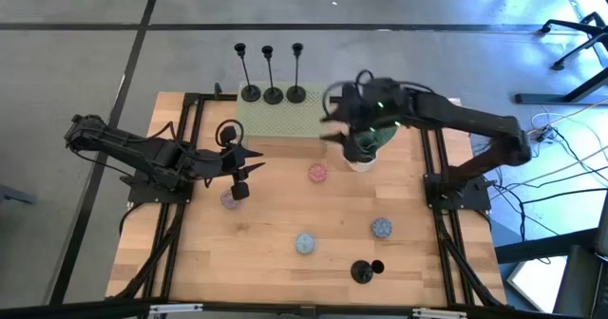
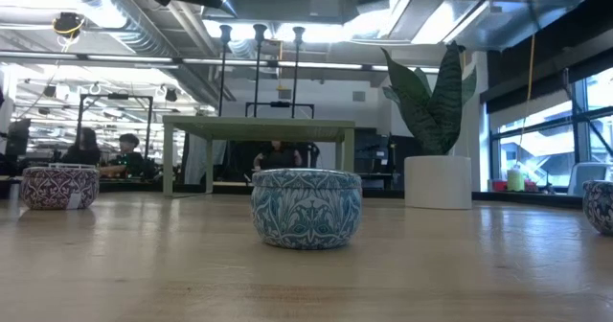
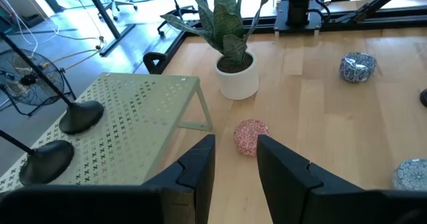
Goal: Pick & Place candle stick holders
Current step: Align the black candle holder with the other black candle holder on the shelf
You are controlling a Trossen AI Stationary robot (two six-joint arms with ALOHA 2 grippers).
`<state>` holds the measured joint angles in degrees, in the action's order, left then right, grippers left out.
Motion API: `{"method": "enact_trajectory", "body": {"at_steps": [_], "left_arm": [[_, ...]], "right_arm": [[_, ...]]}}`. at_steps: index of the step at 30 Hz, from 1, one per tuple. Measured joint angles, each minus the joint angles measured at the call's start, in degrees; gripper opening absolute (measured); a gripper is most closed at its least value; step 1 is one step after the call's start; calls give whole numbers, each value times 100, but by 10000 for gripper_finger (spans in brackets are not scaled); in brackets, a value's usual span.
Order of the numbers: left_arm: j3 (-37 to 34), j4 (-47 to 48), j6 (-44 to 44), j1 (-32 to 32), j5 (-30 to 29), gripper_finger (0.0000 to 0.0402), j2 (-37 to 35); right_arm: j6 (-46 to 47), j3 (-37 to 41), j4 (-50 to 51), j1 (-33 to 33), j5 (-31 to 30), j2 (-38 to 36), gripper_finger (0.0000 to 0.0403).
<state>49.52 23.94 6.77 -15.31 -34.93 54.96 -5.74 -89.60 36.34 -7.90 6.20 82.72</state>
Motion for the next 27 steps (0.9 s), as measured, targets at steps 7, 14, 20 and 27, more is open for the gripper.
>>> {"method": "enact_trajectory", "body": {"at_steps": [7,14,20,27], "left_arm": [[0,-17,98,-2,-1,106,0],[0,-11,297,0,0,106,0],[0,-11,300,0,1,106,0],[-39,-15,320,-2,0,106,0]], "right_arm": [[699,-2,1149,820,-4,-596,225],[1397,-2,2381,1598,-1,-695,224],[2122,151,3157,2474,90,-610,224],[2137,945,3132,3557,447,-607,224]]}}
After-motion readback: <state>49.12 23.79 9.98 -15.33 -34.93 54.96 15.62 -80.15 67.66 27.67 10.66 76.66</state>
